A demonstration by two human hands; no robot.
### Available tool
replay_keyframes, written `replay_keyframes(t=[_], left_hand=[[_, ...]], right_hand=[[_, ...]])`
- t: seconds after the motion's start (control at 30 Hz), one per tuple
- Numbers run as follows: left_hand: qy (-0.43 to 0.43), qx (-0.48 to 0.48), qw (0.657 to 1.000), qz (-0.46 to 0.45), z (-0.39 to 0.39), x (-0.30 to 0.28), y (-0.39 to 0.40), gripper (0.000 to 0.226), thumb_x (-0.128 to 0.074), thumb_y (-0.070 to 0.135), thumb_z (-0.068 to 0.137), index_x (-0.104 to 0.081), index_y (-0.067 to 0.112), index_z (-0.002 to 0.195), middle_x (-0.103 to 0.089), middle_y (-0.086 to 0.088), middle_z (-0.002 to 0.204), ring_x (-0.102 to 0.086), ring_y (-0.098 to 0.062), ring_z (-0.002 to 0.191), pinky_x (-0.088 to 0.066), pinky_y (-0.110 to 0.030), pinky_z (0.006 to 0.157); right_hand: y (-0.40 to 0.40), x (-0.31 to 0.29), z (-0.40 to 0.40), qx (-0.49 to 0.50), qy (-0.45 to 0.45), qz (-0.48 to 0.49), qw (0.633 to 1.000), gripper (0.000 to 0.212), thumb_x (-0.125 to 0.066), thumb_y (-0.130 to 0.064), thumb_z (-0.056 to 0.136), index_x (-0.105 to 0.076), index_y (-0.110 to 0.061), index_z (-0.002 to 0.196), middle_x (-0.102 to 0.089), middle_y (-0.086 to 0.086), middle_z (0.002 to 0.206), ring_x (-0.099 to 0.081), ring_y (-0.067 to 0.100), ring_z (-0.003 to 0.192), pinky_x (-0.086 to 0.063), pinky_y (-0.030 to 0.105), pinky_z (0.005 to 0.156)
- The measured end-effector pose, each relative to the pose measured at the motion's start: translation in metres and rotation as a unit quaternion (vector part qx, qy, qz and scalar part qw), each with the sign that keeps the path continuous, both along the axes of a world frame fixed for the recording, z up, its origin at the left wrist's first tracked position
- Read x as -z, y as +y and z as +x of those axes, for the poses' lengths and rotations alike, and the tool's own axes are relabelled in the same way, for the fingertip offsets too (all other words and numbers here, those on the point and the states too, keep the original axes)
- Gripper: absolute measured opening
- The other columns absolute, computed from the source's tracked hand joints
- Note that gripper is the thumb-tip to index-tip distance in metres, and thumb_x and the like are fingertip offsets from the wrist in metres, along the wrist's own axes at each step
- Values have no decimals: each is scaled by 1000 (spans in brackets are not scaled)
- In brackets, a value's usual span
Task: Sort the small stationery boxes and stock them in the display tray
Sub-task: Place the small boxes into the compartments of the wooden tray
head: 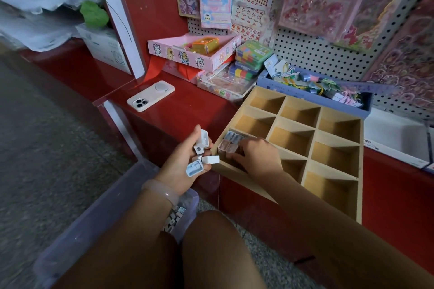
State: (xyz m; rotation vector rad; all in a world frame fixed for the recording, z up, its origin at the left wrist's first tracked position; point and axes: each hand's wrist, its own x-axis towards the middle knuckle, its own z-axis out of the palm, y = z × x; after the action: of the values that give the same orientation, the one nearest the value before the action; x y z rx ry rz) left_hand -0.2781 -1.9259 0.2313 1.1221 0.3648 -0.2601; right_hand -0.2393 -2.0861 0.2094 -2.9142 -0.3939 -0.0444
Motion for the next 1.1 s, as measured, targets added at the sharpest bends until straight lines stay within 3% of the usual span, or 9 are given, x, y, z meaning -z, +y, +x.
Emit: replay_keyframes(t=[0.07, 0.23, 0.57, 0.77, 0.87, 0.93, 1.03, 1.1], left_hand=[[-8, 9, 999, 32, -2, -1, 0, 37, -45, 46, 94, -60, 13, 87, -60, 7, 59, -54, -2, 51, -40, -16, 50], [-17, 22, 999, 25, -6, -1, -4, 33, -49, 43, 93, -63, 14, 96, -51, 4, 67, -46, -4, 54, -38, -16, 47], [-23, 15, 997, 66, -10, -8, 4, 38, -45, 44, 95, -64, 12, 106, -51, 3, 72, -47, -5, 63, -40, -16, 52], [-25, 27, 999, 14, -11, -6, 1, 33, -48, 41, 93, -61, 12, 101, -52, 2, 70, -44, -5, 61, -36, -16, 50], [-23, 34, 999, 32, -11, -4, -2, 36, -48, 42, 93, -59, 11, 107, -49, 0, 75, -47, -6, 60, -39, -16, 47], [-16, 32, 998, 58, -11, -4, -4, 39, -47, 45, 93, -61, 11, 104, -48, -2, 79, -47, -6, 60, -40, -17, 47], [-7, 31, 996, 89, -11, -7, -10, 38, -45, 50, 93, -66, 18, 93, -52, -2, 82, -48, -9, 65, -42, -22, 57], [-4, 29, 995, 93, -12, -9, -13, 37, -43, 51, 93, -67, 23, 92, -58, -1, 85, -53, -10, 71, -44, -24, 62]], right_hand=[[-5, -1, 0, -3, 5, 27, 1000, 32, -56, -49, 88, -52, -18, 80, -63, 4, 94, -58, 19, 84, -41, 28, 61], [-11, -4, -4, -18, -11, 26, 999, 29, -55, -44, 90, -59, -15, 91, -63, 4, 98, -58, 19, 84, -50, 31, 66], [7, 4, 0, -15, 5, -37, 999, 25, -47, -31, 96, -61, -12, 103, -62, 8, 108, -59, 25, 99, -42, 30, 69], [4, 0, 0, -17, 23, -25, 999, 29, -51, -36, 93, -62, -10, 103, -62, 9, 107, -59, 25, 98, -45, 33, 72], [0, -6, 2, -10, 38, 36, 999, 26, -56, -34, 90, -62, -9, 97, -64, 9, 100, -61, 24, 89, -51, 34, 73], [-1, -9, 4, -32, 21, 129, 991, 22, -60, -32, 89, -64, -11, 95, -65, 6, 95, -61, 21, 82, -52, 34, 72], [4, -20, 3, -137, 8, 283, 949, 24, -67, -23, 86, -65, -13, 107, -65, 5, 95, -57, 13, 80, -43, 14, 73], [7, -27, -2, -179, 14, 307, 935, 32, -68, -21, 85, -64, -12, 115, -62, 3, 97, -57, 11, 83, -38, 8, 74]])
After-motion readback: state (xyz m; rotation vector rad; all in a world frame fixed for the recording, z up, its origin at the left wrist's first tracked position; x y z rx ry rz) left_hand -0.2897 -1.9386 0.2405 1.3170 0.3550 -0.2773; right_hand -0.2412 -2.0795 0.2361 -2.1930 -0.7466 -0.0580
